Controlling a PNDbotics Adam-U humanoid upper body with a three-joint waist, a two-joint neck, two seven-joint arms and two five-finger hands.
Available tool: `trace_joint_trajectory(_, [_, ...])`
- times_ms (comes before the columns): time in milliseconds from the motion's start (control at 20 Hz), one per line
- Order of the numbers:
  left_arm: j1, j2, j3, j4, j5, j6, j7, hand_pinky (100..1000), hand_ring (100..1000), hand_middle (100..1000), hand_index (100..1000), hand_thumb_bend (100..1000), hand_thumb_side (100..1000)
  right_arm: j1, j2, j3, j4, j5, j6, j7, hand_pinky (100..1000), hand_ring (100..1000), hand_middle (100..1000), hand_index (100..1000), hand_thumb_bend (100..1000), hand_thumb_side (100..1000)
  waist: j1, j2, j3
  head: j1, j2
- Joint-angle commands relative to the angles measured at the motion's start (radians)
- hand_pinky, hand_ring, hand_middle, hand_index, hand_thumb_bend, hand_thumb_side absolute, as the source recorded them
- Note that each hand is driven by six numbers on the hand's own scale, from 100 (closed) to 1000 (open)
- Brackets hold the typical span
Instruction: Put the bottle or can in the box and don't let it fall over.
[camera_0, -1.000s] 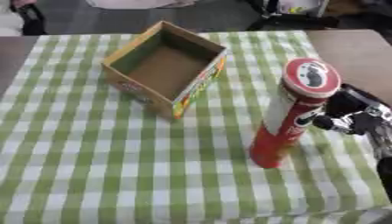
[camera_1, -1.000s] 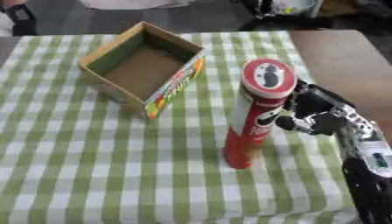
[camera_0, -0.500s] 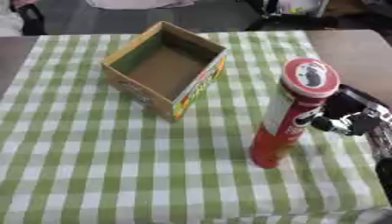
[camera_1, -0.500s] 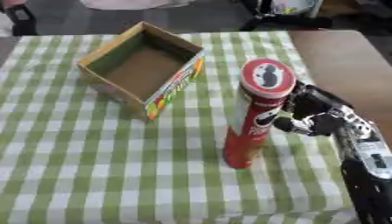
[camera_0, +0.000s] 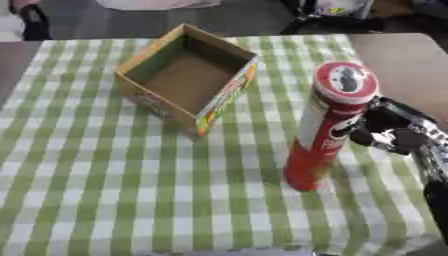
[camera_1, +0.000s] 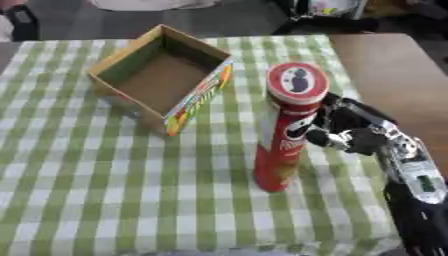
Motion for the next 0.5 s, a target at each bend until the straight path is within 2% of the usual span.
trace_joint_trajectory(50, [-0.006, 0.016, 0.004, -0.015, -0.006, -0.002, -0.004, 1000, 1000, 1000, 794, 200, 768, -0.016, -0.016, -0.004, -0.014, 0.004, 0.001, -0.008, 1000, 1000, 1000, 1000, 527, 298, 0.002, -0.006, 0.0, -0.001, -0.008])
trace_joint_trajectory(500, [-0.008, 0.017, 0.004, -0.015, -0.007, -0.003, -0.005, 1000, 1000, 1000, 794, 199, 766, 0.006, -0.021, -0.002, -0.029, 0.006, 0.012, -0.022, 1000, 1000, 1000, 1000, 528, 308, 0.002, -0.004, -0.001, -0.001, -0.011])
